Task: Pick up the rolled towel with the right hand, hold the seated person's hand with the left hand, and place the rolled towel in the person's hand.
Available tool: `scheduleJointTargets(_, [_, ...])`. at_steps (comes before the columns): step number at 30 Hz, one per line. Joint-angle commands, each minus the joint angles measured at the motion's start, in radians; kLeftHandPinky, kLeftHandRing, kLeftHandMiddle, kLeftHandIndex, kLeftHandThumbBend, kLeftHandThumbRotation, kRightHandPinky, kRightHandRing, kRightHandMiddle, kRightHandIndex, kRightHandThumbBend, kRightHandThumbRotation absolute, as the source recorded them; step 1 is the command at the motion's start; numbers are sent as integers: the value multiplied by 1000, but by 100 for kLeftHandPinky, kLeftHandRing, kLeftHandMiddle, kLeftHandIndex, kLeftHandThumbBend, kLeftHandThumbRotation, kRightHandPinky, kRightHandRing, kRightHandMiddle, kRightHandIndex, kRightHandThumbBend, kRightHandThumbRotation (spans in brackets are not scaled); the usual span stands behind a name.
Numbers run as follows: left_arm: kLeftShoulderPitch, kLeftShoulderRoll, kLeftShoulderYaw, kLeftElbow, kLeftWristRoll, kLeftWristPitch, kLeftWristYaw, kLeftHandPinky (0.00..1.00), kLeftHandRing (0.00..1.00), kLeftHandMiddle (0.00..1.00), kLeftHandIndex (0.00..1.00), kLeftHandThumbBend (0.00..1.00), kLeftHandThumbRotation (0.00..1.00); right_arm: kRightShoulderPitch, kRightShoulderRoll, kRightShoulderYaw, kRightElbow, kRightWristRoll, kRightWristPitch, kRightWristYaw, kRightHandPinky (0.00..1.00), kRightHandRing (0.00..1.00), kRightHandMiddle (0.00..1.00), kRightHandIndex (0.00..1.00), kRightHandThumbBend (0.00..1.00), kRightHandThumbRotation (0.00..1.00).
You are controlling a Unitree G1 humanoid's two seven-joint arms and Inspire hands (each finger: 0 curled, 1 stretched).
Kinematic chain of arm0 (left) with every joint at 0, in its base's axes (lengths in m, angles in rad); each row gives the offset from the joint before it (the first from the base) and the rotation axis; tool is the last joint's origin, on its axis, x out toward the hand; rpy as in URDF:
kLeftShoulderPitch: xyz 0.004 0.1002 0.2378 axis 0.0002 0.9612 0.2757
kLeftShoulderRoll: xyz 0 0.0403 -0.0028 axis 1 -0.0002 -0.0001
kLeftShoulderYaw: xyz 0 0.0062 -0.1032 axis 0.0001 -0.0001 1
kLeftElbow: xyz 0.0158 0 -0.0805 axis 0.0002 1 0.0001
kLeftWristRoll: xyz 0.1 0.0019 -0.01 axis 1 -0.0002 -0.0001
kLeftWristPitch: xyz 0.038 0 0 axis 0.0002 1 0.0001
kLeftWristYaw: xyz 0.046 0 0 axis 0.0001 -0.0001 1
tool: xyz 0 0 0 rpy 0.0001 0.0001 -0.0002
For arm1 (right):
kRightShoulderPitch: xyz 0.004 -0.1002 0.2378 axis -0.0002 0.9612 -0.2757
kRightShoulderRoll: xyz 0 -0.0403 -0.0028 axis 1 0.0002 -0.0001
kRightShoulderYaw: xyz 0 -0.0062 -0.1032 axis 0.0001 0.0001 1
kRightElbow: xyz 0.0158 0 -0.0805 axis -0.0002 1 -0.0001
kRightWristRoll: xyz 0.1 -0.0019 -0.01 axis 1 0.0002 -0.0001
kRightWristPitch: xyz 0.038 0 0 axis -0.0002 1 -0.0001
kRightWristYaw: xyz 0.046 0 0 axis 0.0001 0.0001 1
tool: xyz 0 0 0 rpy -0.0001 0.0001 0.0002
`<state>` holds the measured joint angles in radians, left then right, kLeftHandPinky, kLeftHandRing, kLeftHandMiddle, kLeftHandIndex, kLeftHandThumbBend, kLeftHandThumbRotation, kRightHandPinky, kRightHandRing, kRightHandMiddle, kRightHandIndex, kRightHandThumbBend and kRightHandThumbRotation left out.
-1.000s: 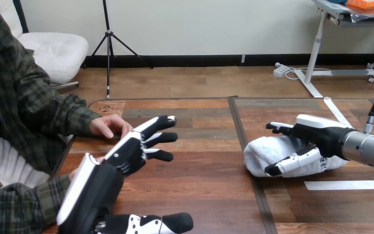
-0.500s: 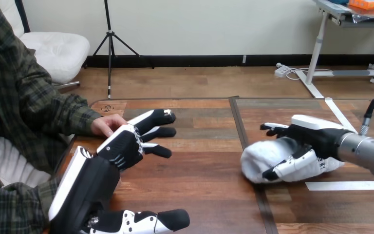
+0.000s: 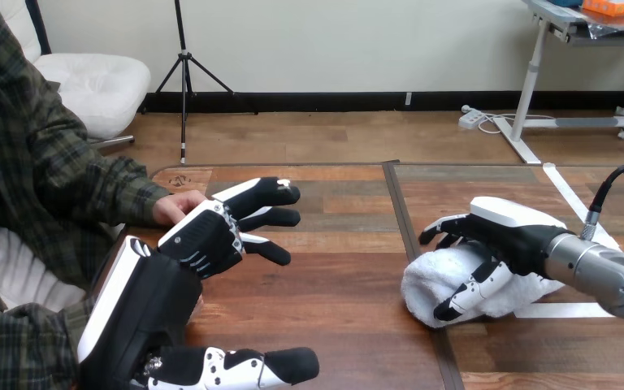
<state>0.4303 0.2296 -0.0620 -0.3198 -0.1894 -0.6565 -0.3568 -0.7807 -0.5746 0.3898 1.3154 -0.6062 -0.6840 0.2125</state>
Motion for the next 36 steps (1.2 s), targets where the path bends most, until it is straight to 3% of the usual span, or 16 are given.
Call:
scheduleJointTargets(1, [-44, 5, -6, -50, -19, 10, -4, 58, 75, 80, 78, 100, 27, 68, 44, 41, 25, -28, -1, 3, 35, 40, 48, 46, 88, 3])
scheduleJointTargets(9, [-46, -1, -3, -57, -4, 2, -3, 54, 72, 78, 77, 100, 26, 74, 54, 32, 24, -15, 3, -11, 27, 29, 35, 34, 78, 0])
scheduleJointTargets(18, [-46, 2, -5, -58, -11, 4, -10, 53, 71, 78, 76, 100, 25, 89, 62, 1, 22, 27, -32, 1, 24, 25, 29, 27, 73, 0])
scheduleJointTargets(21, [-44, -9, 4, -54, 21, -9, 5, 52, 70, 77, 76, 100, 27, 93, 64, -5, 20, 38, -41, 4, 23, 25, 29, 26, 72, 0])
scheduleJointTargets(30, [-44, -10, -3, -47, 6, -15, -1, 51, 70, 77, 75, 100, 28, 101, 64, -41, 7, 94, -97, 20, 20, 22, 27, 25, 69, 0])
scheduleJointTargets(36, [-40, -10, 0, -47, 11, -15, 0, 51, 70, 78, 75, 100, 28, 116, 70, -81, -1, 146, -162, 13, 17, 21, 26, 26, 70, 0])
